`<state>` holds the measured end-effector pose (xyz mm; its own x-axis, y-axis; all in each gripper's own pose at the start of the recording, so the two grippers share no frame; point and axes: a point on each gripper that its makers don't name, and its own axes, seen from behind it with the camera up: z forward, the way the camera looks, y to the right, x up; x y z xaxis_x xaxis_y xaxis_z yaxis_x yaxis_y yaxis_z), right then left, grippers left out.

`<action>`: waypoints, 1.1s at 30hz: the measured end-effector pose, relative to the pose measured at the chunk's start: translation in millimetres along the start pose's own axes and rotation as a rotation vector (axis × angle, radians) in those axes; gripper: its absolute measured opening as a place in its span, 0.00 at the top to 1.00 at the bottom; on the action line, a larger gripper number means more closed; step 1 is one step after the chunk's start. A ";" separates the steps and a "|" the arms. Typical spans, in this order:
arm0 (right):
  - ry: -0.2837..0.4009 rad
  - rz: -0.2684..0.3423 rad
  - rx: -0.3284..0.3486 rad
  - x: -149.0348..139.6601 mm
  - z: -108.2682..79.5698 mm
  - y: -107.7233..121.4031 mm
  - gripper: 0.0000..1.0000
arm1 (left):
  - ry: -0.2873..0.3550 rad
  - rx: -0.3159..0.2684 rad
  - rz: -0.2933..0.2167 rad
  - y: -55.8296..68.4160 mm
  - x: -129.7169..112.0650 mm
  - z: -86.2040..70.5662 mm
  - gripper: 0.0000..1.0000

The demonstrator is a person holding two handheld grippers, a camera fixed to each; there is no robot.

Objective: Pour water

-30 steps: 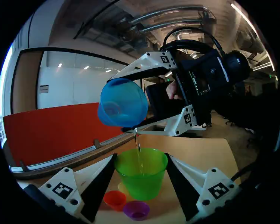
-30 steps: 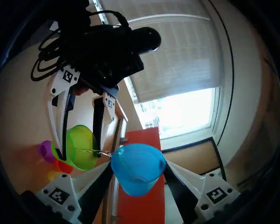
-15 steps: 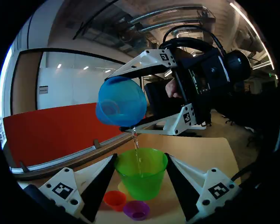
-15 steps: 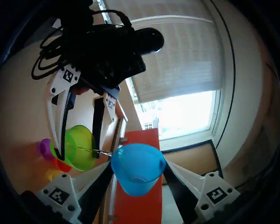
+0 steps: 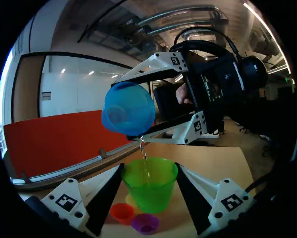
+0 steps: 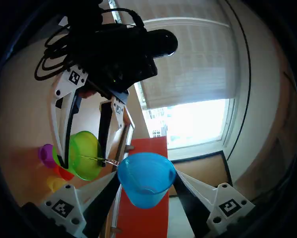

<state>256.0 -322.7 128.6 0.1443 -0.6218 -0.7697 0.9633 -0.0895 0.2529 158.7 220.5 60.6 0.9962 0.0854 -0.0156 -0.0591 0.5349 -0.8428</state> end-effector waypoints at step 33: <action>-0.015 -0.080 -0.009 -6.2 0.2 5.9 0.08 | 0.006 0.005 0.007 -1.6 5.8 0.3 0.10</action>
<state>260.7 -319.5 135.0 0.0635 -0.6245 -0.7784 0.9736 -0.1325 0.1857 164.5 220.4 62.0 0.9961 0.0842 -0.0251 -0.0667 0.5388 -0.8398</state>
